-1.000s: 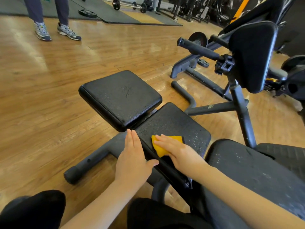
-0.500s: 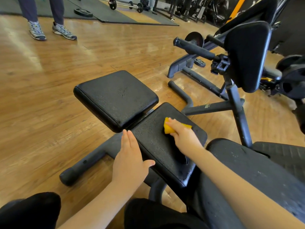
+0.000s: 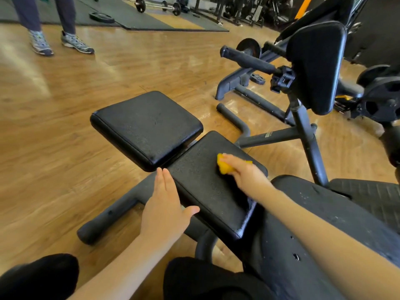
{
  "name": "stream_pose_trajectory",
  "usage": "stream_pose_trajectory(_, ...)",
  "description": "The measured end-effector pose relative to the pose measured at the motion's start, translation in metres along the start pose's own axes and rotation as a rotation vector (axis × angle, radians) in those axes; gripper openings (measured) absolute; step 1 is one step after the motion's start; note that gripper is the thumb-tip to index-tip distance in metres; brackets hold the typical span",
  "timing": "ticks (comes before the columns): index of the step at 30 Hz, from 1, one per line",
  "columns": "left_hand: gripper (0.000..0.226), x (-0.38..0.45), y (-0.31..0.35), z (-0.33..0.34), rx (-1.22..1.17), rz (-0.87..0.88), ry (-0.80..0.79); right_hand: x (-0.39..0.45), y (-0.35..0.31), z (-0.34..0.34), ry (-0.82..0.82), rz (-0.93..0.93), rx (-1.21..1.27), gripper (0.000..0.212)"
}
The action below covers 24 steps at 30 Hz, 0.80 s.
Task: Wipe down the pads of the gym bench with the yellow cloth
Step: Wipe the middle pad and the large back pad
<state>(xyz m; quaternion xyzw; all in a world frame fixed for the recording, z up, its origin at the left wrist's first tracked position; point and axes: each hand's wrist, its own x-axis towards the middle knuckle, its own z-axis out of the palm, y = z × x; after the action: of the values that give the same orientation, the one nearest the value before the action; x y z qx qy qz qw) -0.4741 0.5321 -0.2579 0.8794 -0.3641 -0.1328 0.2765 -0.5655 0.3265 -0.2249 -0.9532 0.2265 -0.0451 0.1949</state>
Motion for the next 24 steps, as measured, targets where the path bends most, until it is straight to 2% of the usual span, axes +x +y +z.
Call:
stream_pose_trajectory(5,0.111,0.002,0.004,-0.002,0.002,-0.010,-0.016,0.037,0.017,0.002,0.199,0.188,0.030,0.043)
stream_pose_trajectory(7,0.111,0.001,0.005,-0.003,0.028,-0.006,-0.028,0.035,0.012,0.009,0.216,0.211,0.014,0.045)
stream_pose_trajectory(12,0.111,0.002,0.006,-0.005,0.024,-0.018,-0.046,-0.014,-0.019,0.012,0.088,0.118,0.006,0.050)
stream_pose_trajectory(16,0.112,0.002,0.007,-0.004,0.017,-0.024,-0.023,-0.062,-0.045,0.017,-0.090,0.000,-0.042,0.050)
stream_pose_trajectory(20,0.114,0.002,0.006,-0.001,0.005,-0.010,-0.020,-0.076,-0.052,0.009,-0.192,-0.065,-0.022,0.048)
stream_pose_trajectory(24,0.122,0.004,0.000,-0.002,-0.012,0.016,-0.060,-0.054,-0.025,0.002,-0.041,-0.015,0.077,0.047)
